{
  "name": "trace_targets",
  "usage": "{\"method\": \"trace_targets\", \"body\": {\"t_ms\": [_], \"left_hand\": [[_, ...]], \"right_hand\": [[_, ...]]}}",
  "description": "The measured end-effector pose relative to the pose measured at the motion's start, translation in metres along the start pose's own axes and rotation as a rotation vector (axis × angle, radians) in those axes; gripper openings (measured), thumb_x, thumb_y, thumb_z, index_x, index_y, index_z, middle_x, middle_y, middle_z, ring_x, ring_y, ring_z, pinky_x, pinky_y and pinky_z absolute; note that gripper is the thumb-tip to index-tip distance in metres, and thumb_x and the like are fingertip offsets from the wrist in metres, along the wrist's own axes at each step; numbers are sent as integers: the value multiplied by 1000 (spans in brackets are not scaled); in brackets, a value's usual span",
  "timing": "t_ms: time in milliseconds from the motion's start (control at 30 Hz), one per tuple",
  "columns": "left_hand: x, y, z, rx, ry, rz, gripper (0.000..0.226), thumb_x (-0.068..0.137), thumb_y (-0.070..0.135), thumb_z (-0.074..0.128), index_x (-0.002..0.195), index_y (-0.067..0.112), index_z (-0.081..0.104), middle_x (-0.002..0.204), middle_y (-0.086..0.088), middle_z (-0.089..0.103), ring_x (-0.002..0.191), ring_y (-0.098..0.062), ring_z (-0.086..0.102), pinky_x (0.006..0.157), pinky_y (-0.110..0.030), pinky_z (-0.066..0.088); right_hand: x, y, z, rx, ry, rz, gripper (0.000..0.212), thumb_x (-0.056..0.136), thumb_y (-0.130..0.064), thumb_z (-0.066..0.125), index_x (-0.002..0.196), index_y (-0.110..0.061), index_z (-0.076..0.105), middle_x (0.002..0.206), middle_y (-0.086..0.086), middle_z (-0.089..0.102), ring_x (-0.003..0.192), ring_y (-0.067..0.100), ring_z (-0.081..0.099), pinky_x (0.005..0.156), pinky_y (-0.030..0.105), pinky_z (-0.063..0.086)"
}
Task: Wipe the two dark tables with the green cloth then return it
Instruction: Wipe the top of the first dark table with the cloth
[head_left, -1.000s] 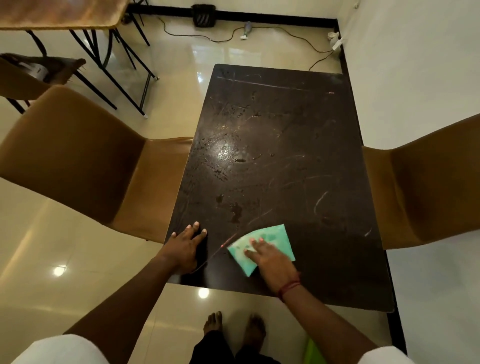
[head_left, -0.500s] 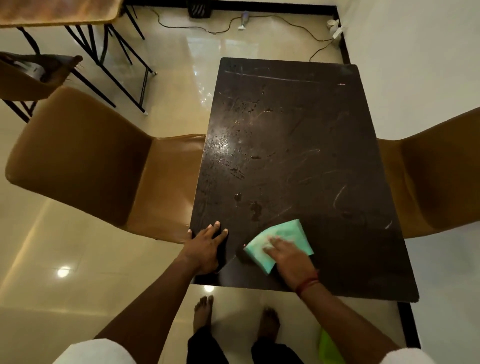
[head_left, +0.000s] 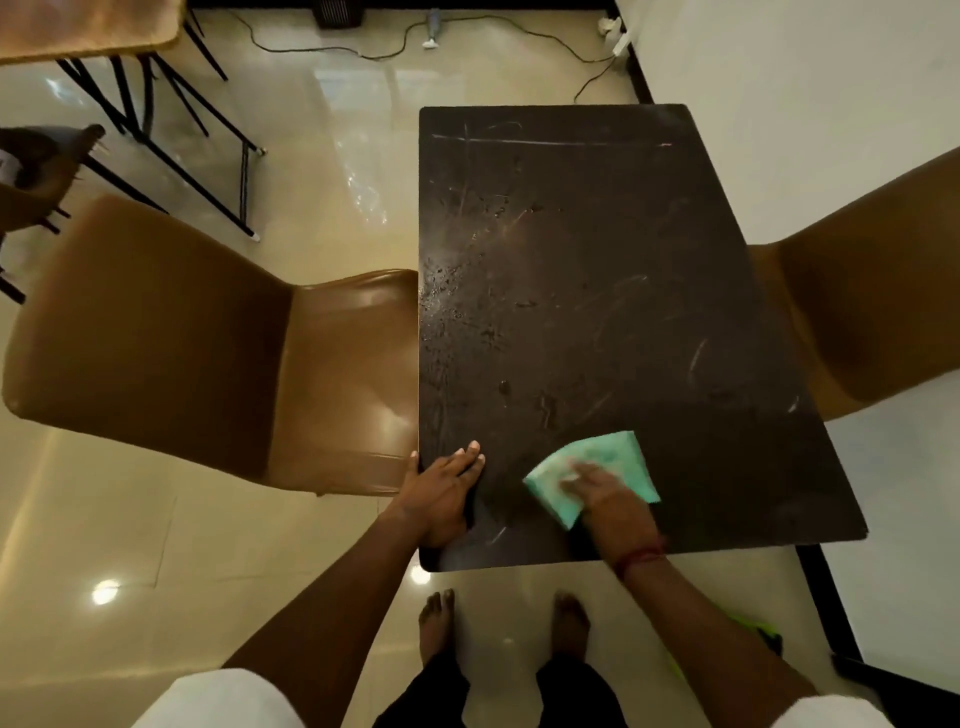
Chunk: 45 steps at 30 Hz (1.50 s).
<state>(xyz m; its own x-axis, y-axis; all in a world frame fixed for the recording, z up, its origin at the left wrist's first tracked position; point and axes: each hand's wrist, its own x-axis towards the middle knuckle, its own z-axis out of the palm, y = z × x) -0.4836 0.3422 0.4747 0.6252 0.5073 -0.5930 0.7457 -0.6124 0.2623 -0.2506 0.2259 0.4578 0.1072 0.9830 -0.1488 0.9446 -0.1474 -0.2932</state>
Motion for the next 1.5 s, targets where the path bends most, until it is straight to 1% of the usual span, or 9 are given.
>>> {"method": "trace_targets", "body": {"t_ms": [133, 267, 367, 500, 633, 900, 1133, 1300, 1500], "left_hand": [[0, -1, 4, -5, 14, 20, 87, 88, 34, 56, 156, 20, 2, 164, 2, -9, 150, -20, 3, 116, -64, 8], [0, -3, 5, 15, 14, 36, 86, 91, 35, 55, 156, 20, 2, 164, 2, -8, 150, -20, 4, 116, -65, 6], [-1, -7, 2, 35, 7, 61, 83, 93, 35, 54, 156, 20, 3, 164, 1, -7, 149, -21, 7, 116, -63, 7], [-3, -10, -3, 40, -20, 76, 87, 91, 27, 60, 156, 20, 3, 164, 0, -6, 149, -23, 9, 118, -59, 6], [-5, -5, -4, 37, -31, 54, 90, 89, 19, 62, 156, 19, 2, 164, -1, -8, 150, -22, 5, 119, -57, 8], [1, -14, -20, 48, -126, 104, 93, 83, 12, 68, 156, 19, 11, 164, 1, -5, 148, -25, 16, 119, -51, 21], [9, -25, -34, 64, -152, 147, 79, 89, 9, 60, 155, 24, 19, 164, 0, 5, 139, -29, 36, 113, -35, 29], [5, -26, -34, 88, -96, 175, 79, 87, 3, 57, 154, 25, 21, 163, 1, 11, 132, -28, 43, 104, -34, 36], [-5, -53, -25, -175, 130, 155, 72, 82, 1, 62, 148, 19, 39, 158, 0, 28, 143, -20, 32, 114, -36, 32]], "right_hand": [[-1, -18, 5, 40, 105, 477, 43, 76, 2, 60, 116, -12, 65, 135, 18, 51, 124, 39, 46, 103, 49, 39], [-15, -101, 30, -72, -43, 59, 58, 24, -24, 93, 80, -22, 76, 97, 14, 73, 82, 37, 70, 61, 50, 58], [-27, -80, 23, 4, -55, -128, 49, 43, -16, 91, 88, -24, 74, 111, 8, 70, 97, 32, 68, 75, 47, 55], [-39, -11, 9, 107, 73, 266, 44, 76, 7, 59, 115, -14, 65, 137, 8, 51, 130, 29, 43, 111, 47, 30], [-39, -49, 17, 89, 189, 551, 39, 79, 5, 52, 112, -10, 67, 129, 16, 57, 120, 34, 52, 97, 45, 46], [-65, -114, 41, 42, -57, -111, 59, 32, -16, 92, 88, -27, 75, 110, 4, 71, 95, 27, 69, 73, 43, 56], [-62, -71, 32, 140, 135, 456, 42, 67, 6, 64, 103, -14, 72, 126, 13, 60, 117, 38, 55, 92, 53, 48], [-63, -188, 67, 70, -27, 85, 60, 32, -24, 92, 89, -29, 74, 112, 7, 69, 99, 34, 66, 82, 46, 51], [-45, -106, 46, -25, 25, -24, 32, 72, -9, 54, 96, -19, 72, 119, 12, 65, 106, 33, 64, 87, 52, 50]]}}
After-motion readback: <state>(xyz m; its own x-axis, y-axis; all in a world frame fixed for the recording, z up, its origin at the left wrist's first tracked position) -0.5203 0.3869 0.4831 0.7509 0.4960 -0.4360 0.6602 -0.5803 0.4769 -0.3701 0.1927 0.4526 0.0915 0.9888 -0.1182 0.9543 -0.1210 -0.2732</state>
